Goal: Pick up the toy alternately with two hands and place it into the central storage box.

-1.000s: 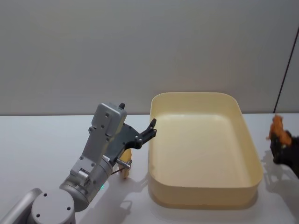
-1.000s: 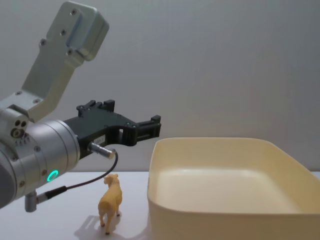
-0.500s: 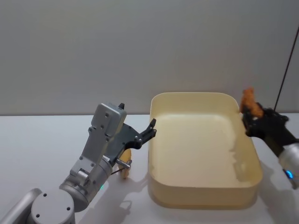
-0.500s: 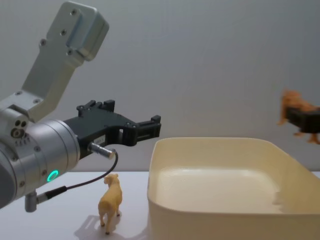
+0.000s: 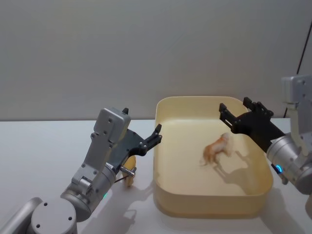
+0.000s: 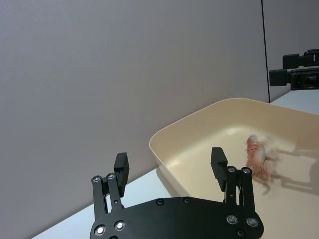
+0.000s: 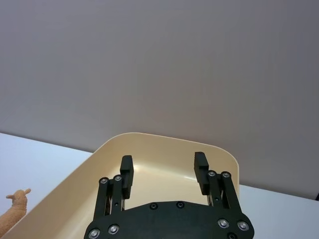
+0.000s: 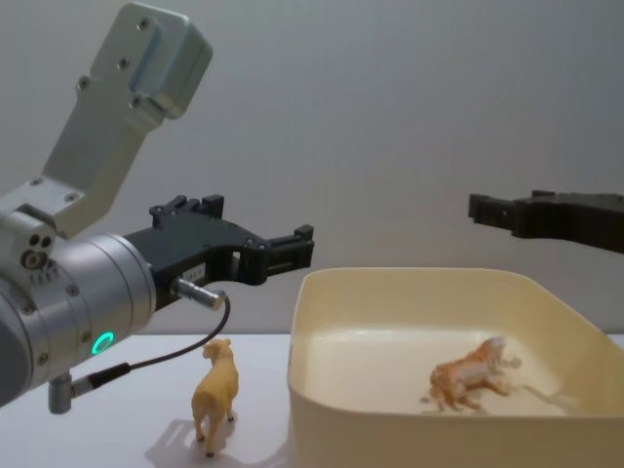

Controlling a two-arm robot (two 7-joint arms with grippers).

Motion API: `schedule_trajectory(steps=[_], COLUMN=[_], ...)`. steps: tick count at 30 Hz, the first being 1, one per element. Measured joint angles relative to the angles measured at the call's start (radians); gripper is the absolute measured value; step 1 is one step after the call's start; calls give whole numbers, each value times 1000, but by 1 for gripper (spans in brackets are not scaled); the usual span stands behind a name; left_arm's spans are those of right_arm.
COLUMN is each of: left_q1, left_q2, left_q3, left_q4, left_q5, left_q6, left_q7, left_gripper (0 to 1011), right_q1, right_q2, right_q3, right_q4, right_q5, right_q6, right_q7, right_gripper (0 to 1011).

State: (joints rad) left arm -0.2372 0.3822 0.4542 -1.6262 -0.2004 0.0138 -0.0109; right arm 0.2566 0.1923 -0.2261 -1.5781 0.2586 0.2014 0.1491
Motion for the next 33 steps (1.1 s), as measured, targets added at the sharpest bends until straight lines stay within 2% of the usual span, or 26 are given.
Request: schedule_trajectory(steps=[6, 10, 19, 22, 33], left_q1=[0, 0, 0, 0, 0], left_q2=[0, 0, 0, 0, 0], left_q3=[0, 0, 0, 0, 0], left_q4=[0, 0, 0, 0, 0], left_q5=[0, 0, 0, 0, 0], left_q6=[0, 0, 0, 0, 0], left_q7=[0, 0, 0, 0, 0], left_gripper=[1001, 1002, 1001, 1001, 1001], right_q1=[3, -13, -81, -122, -218], right_q2=[0, 17, 76, 109, 185], right_q3=[1, 16, 65, 94, 165], right_q4=[0, -20, -81, -110, -151], right_q5=[0, 13, 53, 76, 112], right_q6=[2, 0, -8, -10, -10], right_q7=[3, -13, -65, -96, -162], right_gripper=[881, 993, 1001, 1001, 1001])
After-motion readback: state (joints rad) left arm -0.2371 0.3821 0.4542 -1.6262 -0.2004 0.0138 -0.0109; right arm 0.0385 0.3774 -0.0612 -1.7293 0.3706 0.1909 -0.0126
